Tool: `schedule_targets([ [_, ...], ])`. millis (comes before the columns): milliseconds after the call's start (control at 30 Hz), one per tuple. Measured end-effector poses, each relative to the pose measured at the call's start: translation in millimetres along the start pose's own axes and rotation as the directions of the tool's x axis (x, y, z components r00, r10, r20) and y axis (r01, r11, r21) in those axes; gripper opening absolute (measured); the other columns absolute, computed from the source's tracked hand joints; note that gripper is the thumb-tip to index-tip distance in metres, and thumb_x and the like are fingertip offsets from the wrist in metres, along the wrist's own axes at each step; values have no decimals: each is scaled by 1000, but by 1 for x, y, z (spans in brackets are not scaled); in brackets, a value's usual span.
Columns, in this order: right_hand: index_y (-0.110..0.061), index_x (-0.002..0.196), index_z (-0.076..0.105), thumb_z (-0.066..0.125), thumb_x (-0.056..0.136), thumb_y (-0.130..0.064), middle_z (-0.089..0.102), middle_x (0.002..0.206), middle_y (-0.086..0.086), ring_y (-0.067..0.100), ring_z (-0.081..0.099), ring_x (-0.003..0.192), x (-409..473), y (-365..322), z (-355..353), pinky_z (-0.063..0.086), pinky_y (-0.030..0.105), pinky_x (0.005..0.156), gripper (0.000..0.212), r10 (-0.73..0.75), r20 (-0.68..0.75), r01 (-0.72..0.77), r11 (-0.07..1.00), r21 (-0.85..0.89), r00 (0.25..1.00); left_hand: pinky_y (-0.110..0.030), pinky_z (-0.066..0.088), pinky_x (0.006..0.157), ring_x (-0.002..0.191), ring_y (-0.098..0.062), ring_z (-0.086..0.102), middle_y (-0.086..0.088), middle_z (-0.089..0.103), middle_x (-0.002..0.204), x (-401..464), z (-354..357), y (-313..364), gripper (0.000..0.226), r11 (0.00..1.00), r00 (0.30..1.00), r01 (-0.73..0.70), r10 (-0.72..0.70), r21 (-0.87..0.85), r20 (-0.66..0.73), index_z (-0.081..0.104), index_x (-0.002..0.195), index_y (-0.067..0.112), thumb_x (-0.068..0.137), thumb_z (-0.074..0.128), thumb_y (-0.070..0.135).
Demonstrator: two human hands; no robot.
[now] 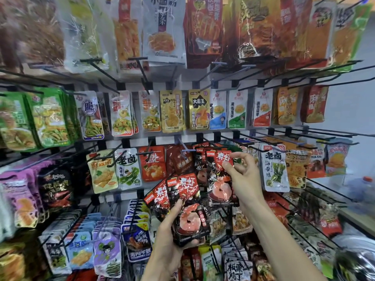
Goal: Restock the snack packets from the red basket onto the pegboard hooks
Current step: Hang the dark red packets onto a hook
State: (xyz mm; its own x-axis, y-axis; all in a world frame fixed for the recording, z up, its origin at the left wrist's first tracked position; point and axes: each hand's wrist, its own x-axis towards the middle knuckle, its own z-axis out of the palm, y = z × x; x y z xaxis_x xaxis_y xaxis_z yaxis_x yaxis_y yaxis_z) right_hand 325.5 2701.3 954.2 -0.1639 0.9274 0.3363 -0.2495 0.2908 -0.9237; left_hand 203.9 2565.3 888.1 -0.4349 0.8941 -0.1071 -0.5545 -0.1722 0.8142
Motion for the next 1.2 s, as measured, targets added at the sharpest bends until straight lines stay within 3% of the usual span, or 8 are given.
schedule_targets([
  [133, -32, 110, 63, 67, 100, -16, 62, 122, -8, 36, 64, 111, 4, 3, 4, 60, 32, 74, 20, -59, 19, 62, 982, -177, 998, -29, 52, 37, 74, -34, 71, -21, 80, 99, -3, -3, 3, 35, 999, 1000, 20, -21, -29, -17, 87, 85, 14, 75, 74, 46],
  [267, -37, 113, 65, 65, 101, -17, 58, 128, -12, 14, 61, 71, 1, 5, 3, 61, 26, 67, 23, -116, 35, 121, 959, -257, 993, -29, 52, 37, 80, -35, 70, -22, 79, 103, -3, -4, 4, 40, 999, 999, 26, -27, -31, -23, 86, 90, 11, 75, 75, 46],
  [400, -35, 117, 67, 64, 101, -14, 58, 122, -21, 2, 62, 108, 0, 5, 4, 42, 10, 77, 26, -158, 44, 164, 936, -310, 986, -28, 52, 36, 73, -32, 71, -22, 79, 103, -3, -6, 3, 42, 1000, 999, 17, -18, -24, -30, 86, 95, 10, 75, 76, 46],
  [533, -35, 123, 66, 62, 103, -16, 48, 98, -29, 8, 62, 49, -2, 1, 6, 61, 32, 59, 28, -140, 19, 137, 925, -355, 990, -28, 52, 37, 74, -32, 70, -22, 78, 104, 0, -6, 0, 57, 999, 998, 33, -33, -13, -45, 77, 116, 7, 77, 76, 48],
  [700, -38, 120, 66, 64, 102, -18, 44, 99, -31, 14, 56, 41, 3, 4, 8, 62, 41, 61, 27, -142, -14, 126, 913, -389, 990, -29, 53, 38, 73, -30, 69, -20, 78, 99, 1, -7, 1, 57, 1000, 999, 27, -26, 4, -45, 76, 116, 7, 76, 76, 48],
  [867, -36, 113, 66, 66, 101, -16, 56, 98, -21, 13, 49, 41, 13, 12, 8, 49, 31, 52, 23, -175, -22, 150, 896, -418, 984, -29, 52, 37, 71, -29, 69, -19, 79, 98, 1, -9, 4, 47, 999, 998, 43, -43, 1, -55, 80, 106, 10, 78, 75, 47],
  [1067, -31, 115, 64, 68, 99, -13, 66, 110, -13, 12, 57, 51, 43, 26, 31, 57, 39, 62, 25, -164, -33, 123, 845, -520, 986, -29, 53, 40, 68, -24, 69, -14, 79, 91, 2, -7, 4, 31, 999, 999, 27, -26, 26, -44, 87, 80, 21, 78, 73, 49],
  [1200, -26, 122, 60, 66, 101, -16, 68, 119, -4, 22, 72, 91, 59, 33, 44, 61, 47, 85, 25, -118, -16, 91, 834, -545, 993, -29, 53, 40, 64, -22, 71, -16, 79, 93, 3, -6, 3, 39, 1000, 999, 16, -15, 19, -42, 87, 88, 13, 77, 75, 49],
])
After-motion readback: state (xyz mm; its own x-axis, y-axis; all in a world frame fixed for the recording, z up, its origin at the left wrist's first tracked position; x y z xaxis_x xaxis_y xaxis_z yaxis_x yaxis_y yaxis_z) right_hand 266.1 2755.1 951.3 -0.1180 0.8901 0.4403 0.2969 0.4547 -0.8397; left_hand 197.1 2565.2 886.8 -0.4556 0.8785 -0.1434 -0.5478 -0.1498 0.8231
